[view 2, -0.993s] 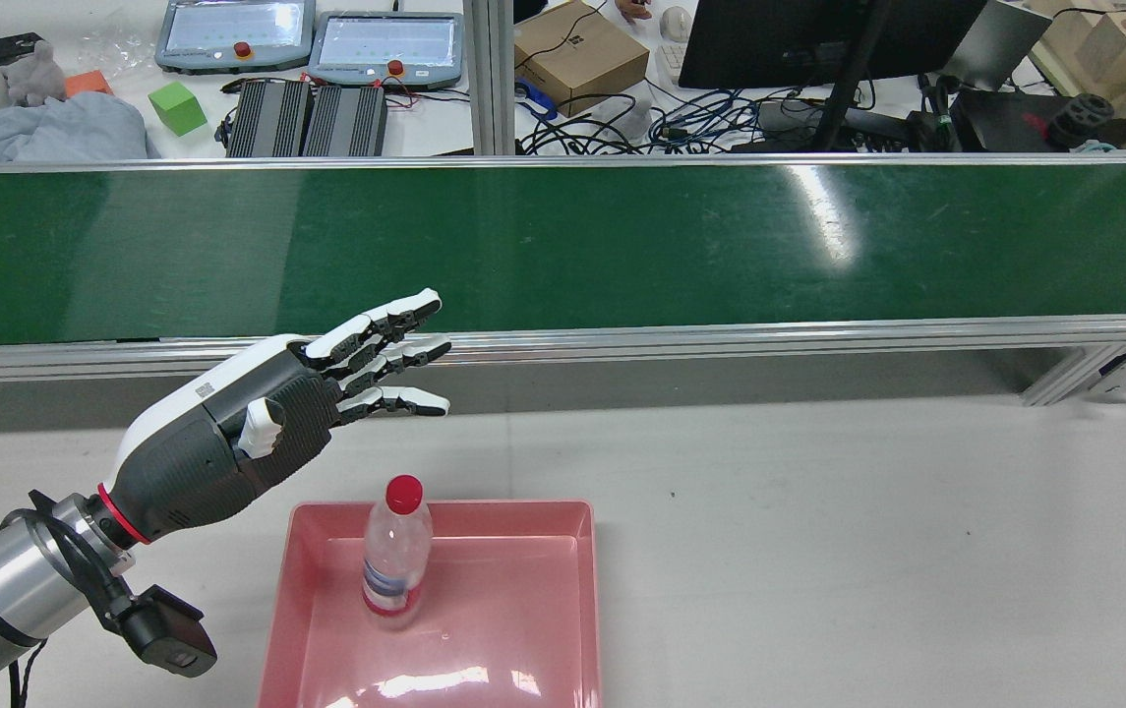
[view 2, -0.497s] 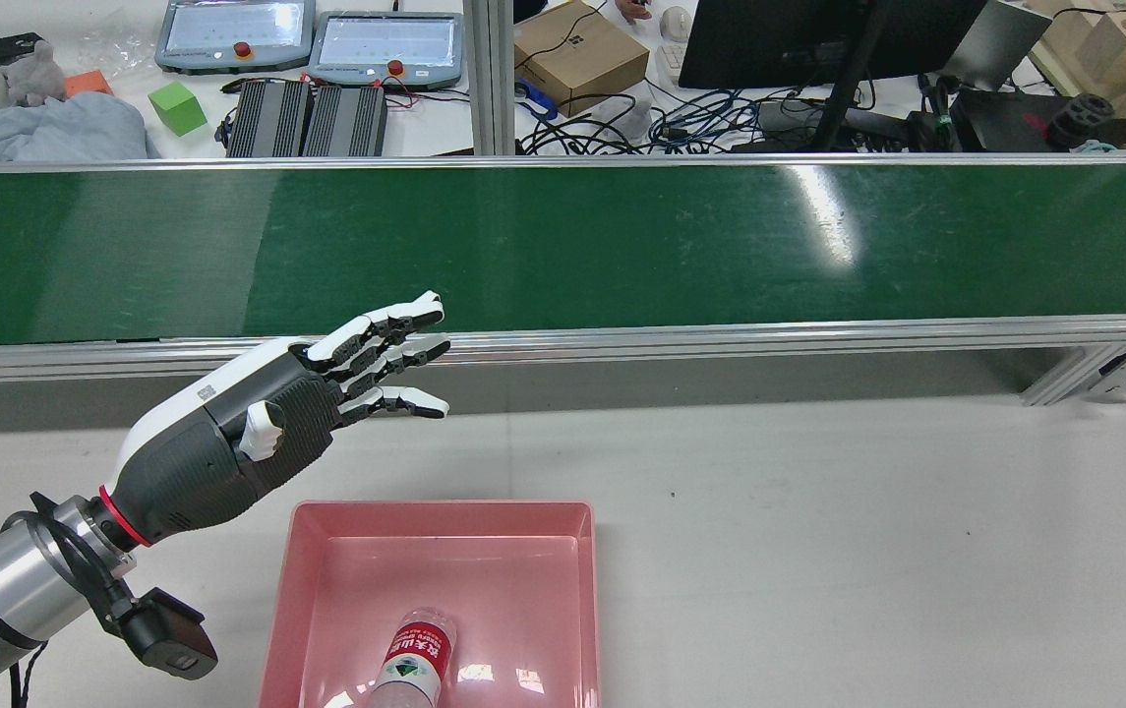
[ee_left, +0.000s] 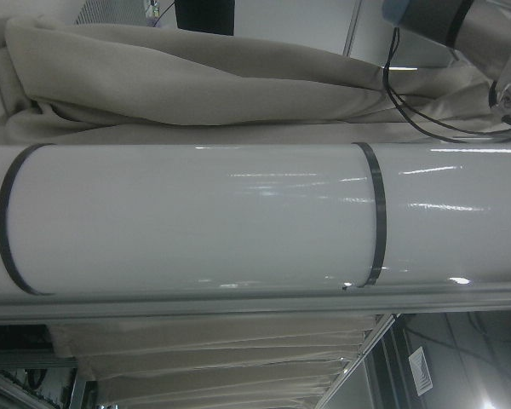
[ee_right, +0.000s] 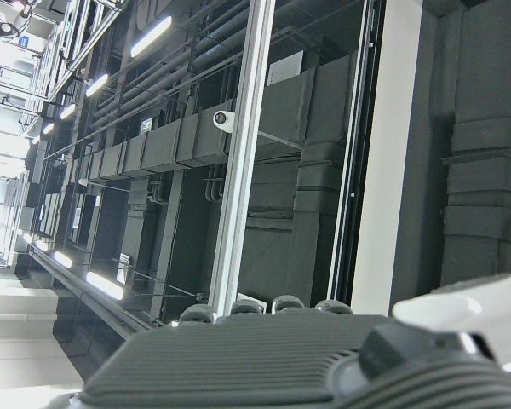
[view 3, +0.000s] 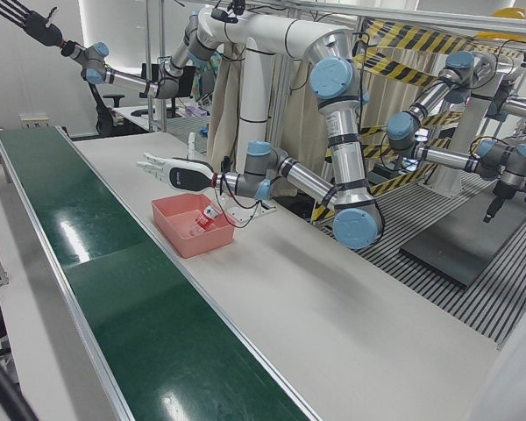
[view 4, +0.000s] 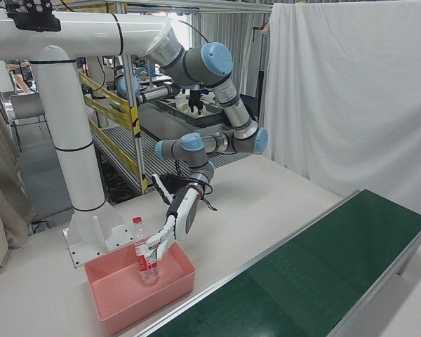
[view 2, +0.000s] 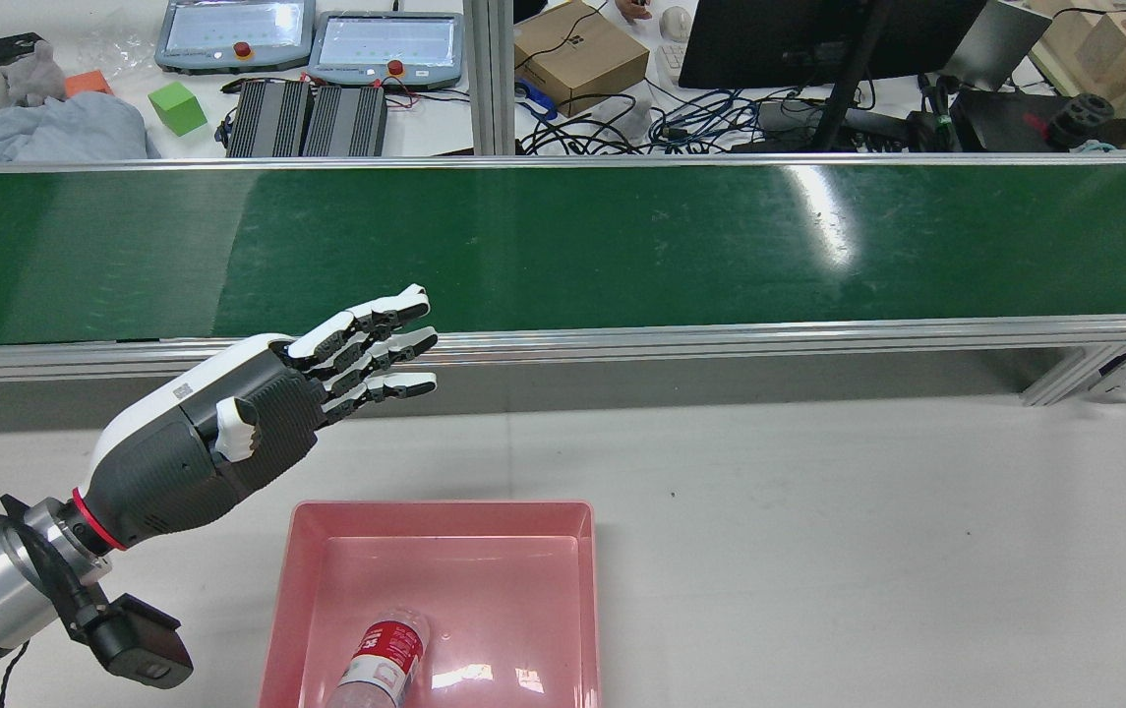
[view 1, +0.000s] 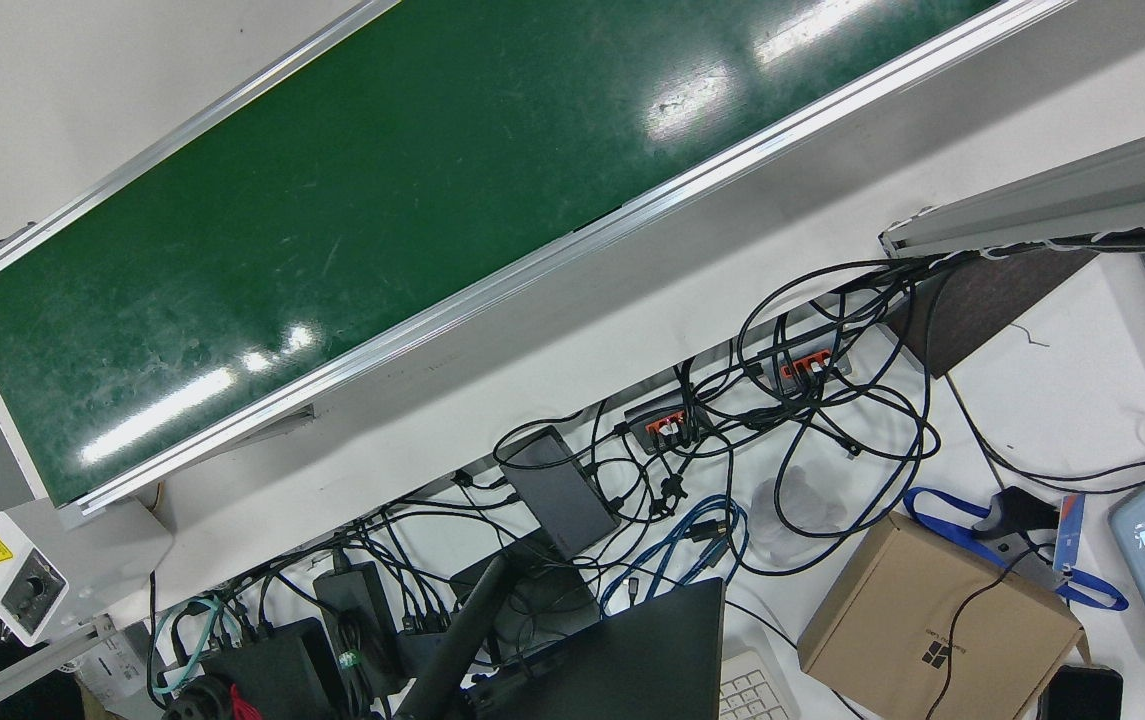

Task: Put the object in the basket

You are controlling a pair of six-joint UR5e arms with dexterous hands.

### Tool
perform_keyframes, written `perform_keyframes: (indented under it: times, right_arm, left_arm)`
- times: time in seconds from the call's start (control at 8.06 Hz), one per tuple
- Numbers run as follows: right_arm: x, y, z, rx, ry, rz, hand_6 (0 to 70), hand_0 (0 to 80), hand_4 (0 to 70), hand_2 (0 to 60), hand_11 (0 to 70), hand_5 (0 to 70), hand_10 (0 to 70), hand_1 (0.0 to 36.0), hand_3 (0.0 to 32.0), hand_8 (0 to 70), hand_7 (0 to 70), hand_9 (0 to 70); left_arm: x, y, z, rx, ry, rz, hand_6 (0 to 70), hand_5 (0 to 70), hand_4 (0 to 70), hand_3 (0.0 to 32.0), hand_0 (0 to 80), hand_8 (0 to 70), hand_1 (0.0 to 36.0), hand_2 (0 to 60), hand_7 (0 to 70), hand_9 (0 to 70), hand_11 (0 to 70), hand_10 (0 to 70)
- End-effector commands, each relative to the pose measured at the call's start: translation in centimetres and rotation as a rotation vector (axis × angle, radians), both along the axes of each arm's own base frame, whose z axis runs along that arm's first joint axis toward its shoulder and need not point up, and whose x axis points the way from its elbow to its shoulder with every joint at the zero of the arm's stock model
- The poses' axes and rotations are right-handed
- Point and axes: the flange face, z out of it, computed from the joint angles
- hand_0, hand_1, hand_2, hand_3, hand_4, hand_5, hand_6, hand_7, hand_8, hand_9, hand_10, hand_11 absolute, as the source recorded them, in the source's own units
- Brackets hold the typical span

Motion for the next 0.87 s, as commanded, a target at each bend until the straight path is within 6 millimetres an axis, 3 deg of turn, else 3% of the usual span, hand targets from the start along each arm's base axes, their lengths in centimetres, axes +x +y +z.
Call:
perform_keyframes:
  times: [0.0, 0.12, 0.37, 0.74]
  right_arm:
    - [-0.01, 0.00, 0.02, -0.001, 0.000, 0.000, 0.0, 0.0, 0.0, 0.0, 0.0, 0.0, 0.0, 0.0, 0.0, 0.0, 0.0, 0.0]
    - [0.00, 0.00, 0.00, 0.000, 0.000, 0.000, 0.0, 0.0, 0.0, 0.0, 0.0, 0.0, 0.0, 0.0, 0.0, 0.0, 0.0, 0.0]
    - [0.01, 0.00, 0.00, 0.000, 0.000, 0.001, 0.0, 0.0, 0.0, 0.0, 0.0, 0.0, 0.0, 0.0, 0.0, 0.0, 0.0, 0.0]
    - [0.00, 0.00, 0.00, 0.000, 0.000, 0.000, 0.0, 0.0, 0.0, 0.0, 0.0, 0.0, 0.0, 0.0, 0.0, 0.0, 0.0, 0.0]
  left_arm:
    - [-1.59, 0.91, 0.26, 0.001, 0.000, 0.001, 2.4, 26.2, 0.0, 0.0, 10.8, 7.4, 0.0, 0.0, 4.8, 10.8, 23.0, 16.2]
    - [-1.45, 0.99, 0.31, 0.001, -0.003, 0.003, 0.5, 19.5, 0.0, 0.0, 10.4, 5.7, 0.0, 0.0, 0.0, 8.3, 18.5, 13.1]
    - [-1.41, 0.97, 0.37, 0.001, -0.005, 0.002, 0.0, 5.7, 0.7, 0.0, 8.6, 0.2, 0.0, 0.0, 0.0, 1.0, 2.2, 1.8]
    - [-1.23, 0.95, 0.47, -0.001, -0.008, 0.003, 0.0, 3.8, 0.0, 0.0, 9.3, 0.0, 0.0, 0.0, 0.0, 0.4, 1.6, 1.4]
